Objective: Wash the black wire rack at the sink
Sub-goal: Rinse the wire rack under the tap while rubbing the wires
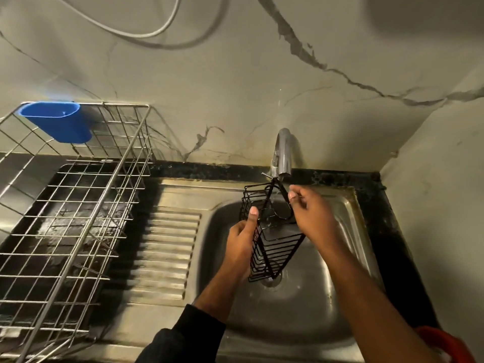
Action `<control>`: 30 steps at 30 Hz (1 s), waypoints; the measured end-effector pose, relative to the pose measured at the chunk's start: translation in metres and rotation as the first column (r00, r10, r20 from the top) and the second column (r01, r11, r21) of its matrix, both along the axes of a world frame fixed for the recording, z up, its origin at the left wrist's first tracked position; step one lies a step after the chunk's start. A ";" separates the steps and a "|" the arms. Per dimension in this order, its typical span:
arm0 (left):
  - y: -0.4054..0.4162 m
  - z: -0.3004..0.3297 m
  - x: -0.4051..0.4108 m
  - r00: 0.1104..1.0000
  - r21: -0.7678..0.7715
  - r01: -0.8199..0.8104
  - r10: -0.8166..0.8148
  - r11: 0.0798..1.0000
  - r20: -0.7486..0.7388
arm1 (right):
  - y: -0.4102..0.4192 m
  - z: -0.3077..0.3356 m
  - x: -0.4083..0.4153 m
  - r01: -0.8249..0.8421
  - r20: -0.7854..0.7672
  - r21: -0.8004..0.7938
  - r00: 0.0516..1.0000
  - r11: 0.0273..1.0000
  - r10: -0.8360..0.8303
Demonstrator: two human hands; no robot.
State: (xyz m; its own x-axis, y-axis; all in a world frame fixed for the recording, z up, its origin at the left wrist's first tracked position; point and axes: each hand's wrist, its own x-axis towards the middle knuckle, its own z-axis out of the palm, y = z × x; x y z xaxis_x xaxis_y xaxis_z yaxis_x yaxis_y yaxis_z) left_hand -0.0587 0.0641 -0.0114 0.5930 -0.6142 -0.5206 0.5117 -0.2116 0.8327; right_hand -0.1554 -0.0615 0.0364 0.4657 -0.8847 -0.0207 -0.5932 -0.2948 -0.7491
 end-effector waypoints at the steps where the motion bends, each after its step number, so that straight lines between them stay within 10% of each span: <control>1: 0.000 0.000 0.001 1.000 0.004 0.018 -0.018 1.000 0.012 | -0.001 -0.001 0.004 -0.019 0.011 0.005 1.000 1.000 0.019; 20: 0.010 -0.013 0.019 0.999 0.171 0.033 -0.035 0.985 0.006 | -0.009 -0.008 0.012 -0.027 0.285 0.324 0.956 0.946 -0.071; 30: 0.010 0.013 0.017 0.999 -0.014 -0.021 0.020 1.000 -0.044 | 0.009 0.019 0.001 -0.368 -0.053 0.084 0.926 0.926 0.373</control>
